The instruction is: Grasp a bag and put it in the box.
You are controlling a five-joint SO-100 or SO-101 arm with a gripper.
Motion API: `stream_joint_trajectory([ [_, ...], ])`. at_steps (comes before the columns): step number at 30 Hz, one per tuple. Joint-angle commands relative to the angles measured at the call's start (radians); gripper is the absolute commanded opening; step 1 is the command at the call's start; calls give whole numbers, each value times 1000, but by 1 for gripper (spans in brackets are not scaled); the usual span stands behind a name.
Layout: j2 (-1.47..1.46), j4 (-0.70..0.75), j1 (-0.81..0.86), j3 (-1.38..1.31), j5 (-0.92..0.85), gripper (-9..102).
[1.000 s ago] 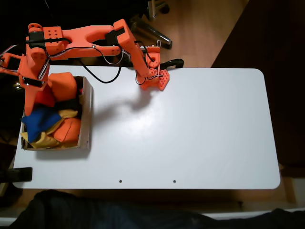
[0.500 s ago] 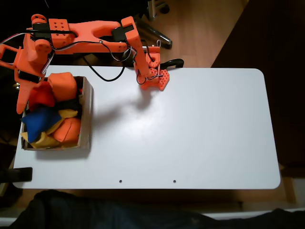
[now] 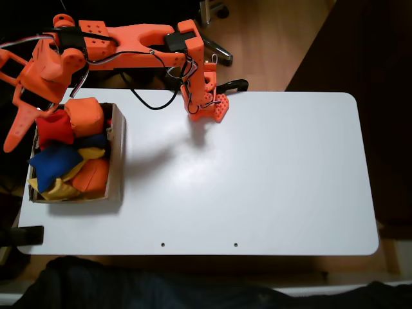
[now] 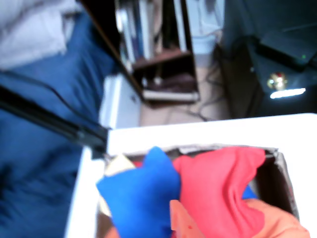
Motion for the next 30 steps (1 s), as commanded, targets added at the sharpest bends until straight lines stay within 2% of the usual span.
stream_joint_trajectory([
  [1, 66, -17, -14, -3, 40, 90],
  [20, 302, -43, -107, 67, 382, 90],
  [30, 476, -44, -198, 204, 423, 90],
])
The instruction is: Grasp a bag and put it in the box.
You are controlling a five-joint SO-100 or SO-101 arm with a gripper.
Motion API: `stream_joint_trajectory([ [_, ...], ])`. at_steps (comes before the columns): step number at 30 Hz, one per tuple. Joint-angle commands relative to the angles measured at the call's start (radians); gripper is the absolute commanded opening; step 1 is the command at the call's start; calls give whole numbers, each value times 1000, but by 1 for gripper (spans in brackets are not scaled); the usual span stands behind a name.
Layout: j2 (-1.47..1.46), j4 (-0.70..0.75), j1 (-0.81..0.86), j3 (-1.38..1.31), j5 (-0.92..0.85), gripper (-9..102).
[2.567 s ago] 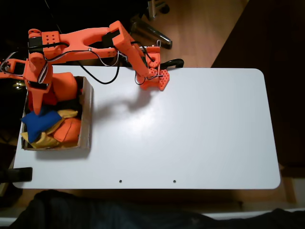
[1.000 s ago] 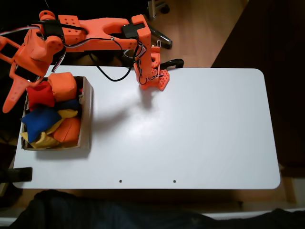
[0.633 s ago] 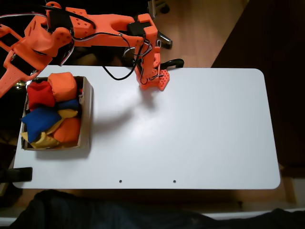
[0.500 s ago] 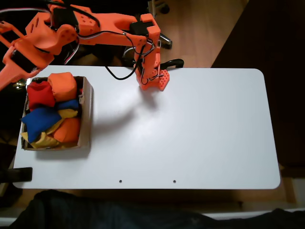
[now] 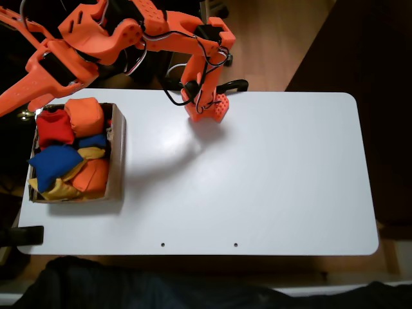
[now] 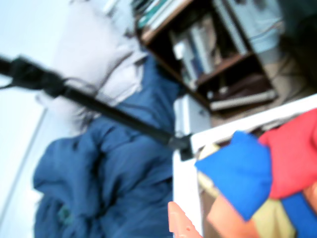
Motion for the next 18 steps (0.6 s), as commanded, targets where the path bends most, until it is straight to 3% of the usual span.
stream_joint_trajectory([
  [1, 69, -17, -32, 31, 11, 90],
  [18, 262, -54, -167, 193, 201, 89],
])
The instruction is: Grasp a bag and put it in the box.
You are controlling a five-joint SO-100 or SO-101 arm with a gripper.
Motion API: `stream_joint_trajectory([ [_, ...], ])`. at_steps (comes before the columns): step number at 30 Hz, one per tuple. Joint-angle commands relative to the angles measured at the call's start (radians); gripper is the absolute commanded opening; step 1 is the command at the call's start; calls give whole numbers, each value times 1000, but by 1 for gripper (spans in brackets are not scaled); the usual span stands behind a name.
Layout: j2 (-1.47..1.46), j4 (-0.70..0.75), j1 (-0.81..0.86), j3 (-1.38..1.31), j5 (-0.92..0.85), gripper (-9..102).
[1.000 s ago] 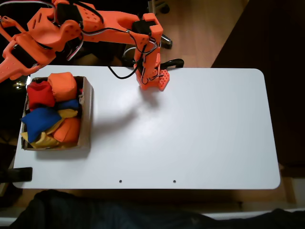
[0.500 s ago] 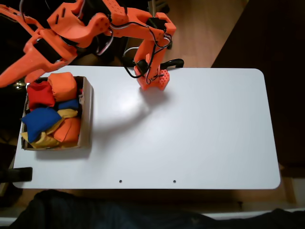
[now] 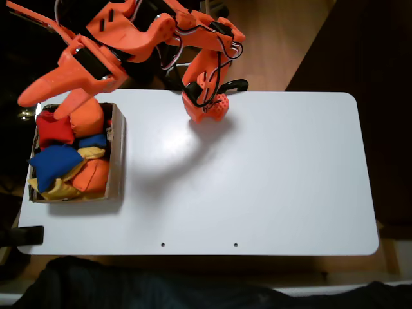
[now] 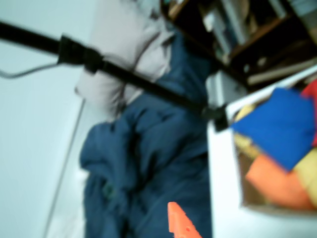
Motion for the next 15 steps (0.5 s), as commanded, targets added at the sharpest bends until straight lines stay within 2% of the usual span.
stream_joint_trajectory([
  [1, 49, -38, -23, 35, 37, 89],
  [15, 210, -71, -138, 198, 104, 89],
])
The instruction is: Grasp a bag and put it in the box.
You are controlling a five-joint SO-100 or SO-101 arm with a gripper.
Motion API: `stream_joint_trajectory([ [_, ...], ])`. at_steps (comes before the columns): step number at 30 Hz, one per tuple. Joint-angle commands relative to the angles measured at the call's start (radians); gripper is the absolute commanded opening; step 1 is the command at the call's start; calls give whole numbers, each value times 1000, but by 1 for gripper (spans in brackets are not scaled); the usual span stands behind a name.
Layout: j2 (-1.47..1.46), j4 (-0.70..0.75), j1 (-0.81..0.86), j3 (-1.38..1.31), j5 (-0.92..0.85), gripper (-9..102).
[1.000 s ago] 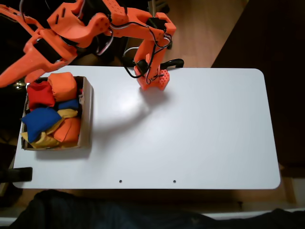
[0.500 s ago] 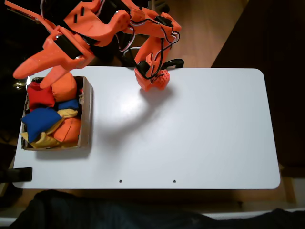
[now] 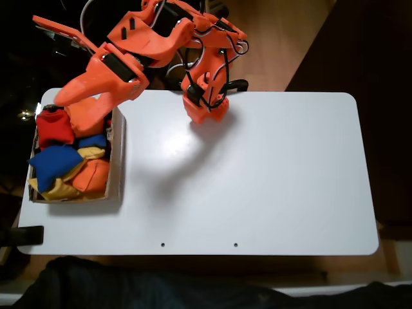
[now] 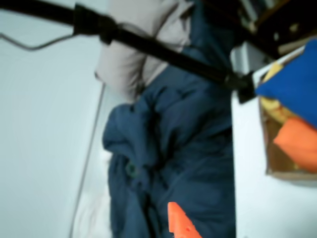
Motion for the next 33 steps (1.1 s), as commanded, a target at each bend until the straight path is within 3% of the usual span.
stream_joint_trajectory([
  [1, 43, -23, -20, 28, 5, 89],
  [11, 155, -120, -123, 225, 41, 89],
  [15, 183, -183, -152, 299, 63, 78],
  [33, 356, -281, -324, 606, 152, 73],
])
